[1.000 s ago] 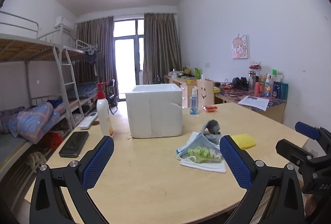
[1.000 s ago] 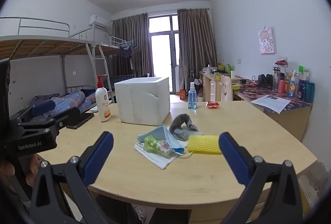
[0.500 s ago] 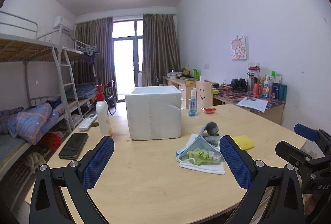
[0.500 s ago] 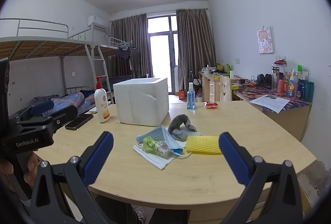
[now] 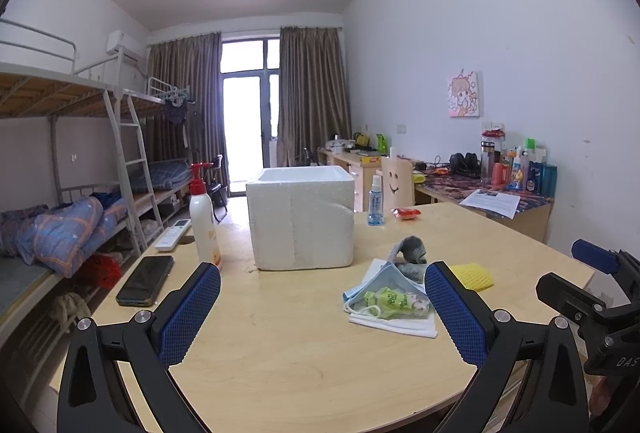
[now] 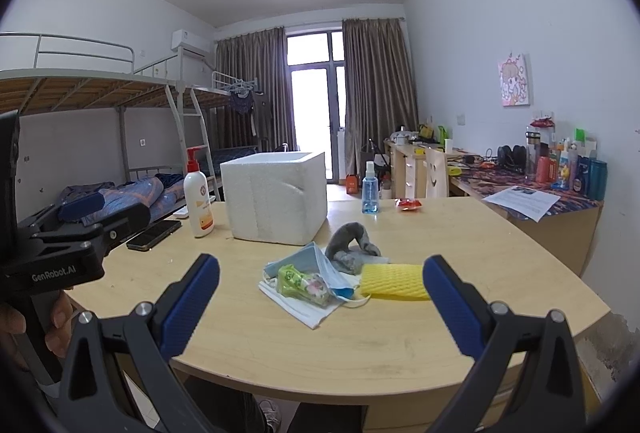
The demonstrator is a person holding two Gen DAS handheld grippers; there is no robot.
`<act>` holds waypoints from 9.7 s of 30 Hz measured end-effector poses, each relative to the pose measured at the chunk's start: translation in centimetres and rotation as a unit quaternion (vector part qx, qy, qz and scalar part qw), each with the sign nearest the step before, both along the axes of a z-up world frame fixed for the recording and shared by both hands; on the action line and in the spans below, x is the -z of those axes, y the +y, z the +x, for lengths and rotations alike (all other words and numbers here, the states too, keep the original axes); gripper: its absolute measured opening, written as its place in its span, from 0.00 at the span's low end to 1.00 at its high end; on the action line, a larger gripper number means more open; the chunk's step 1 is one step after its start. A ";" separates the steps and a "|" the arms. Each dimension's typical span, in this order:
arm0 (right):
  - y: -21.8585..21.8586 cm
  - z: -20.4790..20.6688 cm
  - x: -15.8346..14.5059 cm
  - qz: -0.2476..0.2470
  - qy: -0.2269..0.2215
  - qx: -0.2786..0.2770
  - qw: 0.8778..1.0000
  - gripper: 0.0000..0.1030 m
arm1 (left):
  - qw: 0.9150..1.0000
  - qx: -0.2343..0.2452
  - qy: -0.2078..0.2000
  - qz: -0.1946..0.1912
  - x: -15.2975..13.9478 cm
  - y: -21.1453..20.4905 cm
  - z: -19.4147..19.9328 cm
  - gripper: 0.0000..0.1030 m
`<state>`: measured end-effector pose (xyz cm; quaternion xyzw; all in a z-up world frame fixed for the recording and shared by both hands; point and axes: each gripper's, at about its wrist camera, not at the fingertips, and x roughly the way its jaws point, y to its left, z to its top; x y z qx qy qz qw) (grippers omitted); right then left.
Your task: Organize soft objects
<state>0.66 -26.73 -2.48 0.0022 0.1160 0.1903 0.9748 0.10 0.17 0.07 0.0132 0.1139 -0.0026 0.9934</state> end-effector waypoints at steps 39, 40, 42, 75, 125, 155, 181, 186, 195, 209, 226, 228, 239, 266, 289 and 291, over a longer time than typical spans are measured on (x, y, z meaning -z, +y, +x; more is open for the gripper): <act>0.1 1.2 -0.1 -0.003 0.005 0.005 1.000 1.00 | 1.000 0.006 0.026 -0.006 -0.1 0.2 2.5 0.99; 0.0 1.5 0.0 -0.003 0.008 0.006 1.000 1.00 | 0.999 0.008 0.031 -0.003 0.0 0.0 2.9 0.99; -0.3 2.2 0.1 -0.002 0.015 0.009 1.000 1.00 | 0.999 0.011 0.039 0.001 0.2 -0.2 3.6 0.99; -2.8 13.1 4.4 -0.020 0.141 0.034 0.989 1.00 | 0.966 0.146 0.206 0.056 4.8 -3.7 19.5 0.99; -1.1 19.9 7.6 -0.118 0.250 0.026 0.961 0.79 | 0.938 0.260 0.216 -0.071 5.5 -0.9 22.2 0.14; -3.0 18.4 4.3 -0.068 0.246 0.025 0.967 0.14 | 0.946 0.247 0.176 -0.115 3.4 1.7 21.1 0.14; -0.2 16.4 -2.5 -0.013 0.130 -0.067 0.989 0.14 | 0.981 0.153 0.103 -0.059 -2.8 4.1 15.7 0.14; 1.2 16.7 -3.2 -0.011 0.118 -0.099 0.988 0.14 | 0.987 0.108 0.106 -0.052 -3.4 5.9 15.0 0.14; 4.5 16.8 -3.8 -0.012 0.106 -0.160 0.981 0.14 | 0.993 0.017 0.108 -0.051 -3.5 9.3 13.1 0.14; 8.4 16.6 -4.2 -0.024 0.104 -0.210 0.972 0.14 | 0.994 -0.037 0.083 -0.064 -3.6 11.6 10.8 0.15; 9.9 18.7 -6.3 -0.038 0.099 -0.194 0.975 0.14 | 0.996 -0.015 0.073 -0.040 -5.7 10.1 13.8 0.15; 10.0 19.2 -6.7 -0.039 0.098 -0.192 0.976 0.14 | 0.996 -0.014 0.074 -0.037 -6.0 10.1 14.6 0.15; 10.9 21.8 -8.5 -0.053 0.093 -0.182 0.977 0.14 | 0.997 -0.004 0.067 -0.030 -8.0 10.2 18.3 0.15; 15.7 31.0 -8.0 -0.083 0.137 -0.193 0.968 0.14 | 0.998 -0.018 0.059 -0.024 -8.7 12.2 23.1 0.15; 12.7 30.2 -10.4 -0.053 0.114 -0.179 0.976 0.91 | 0.998 -0.003 0.064 -0.025 -9.3 11.7 24.0 0.15; 12.1 29.9 -10.5 -0.048 0.113 -0.174 0.977 0.91 | 0.997 0.003 0.066 -0.027 -9.4 11.4 24.4 0.15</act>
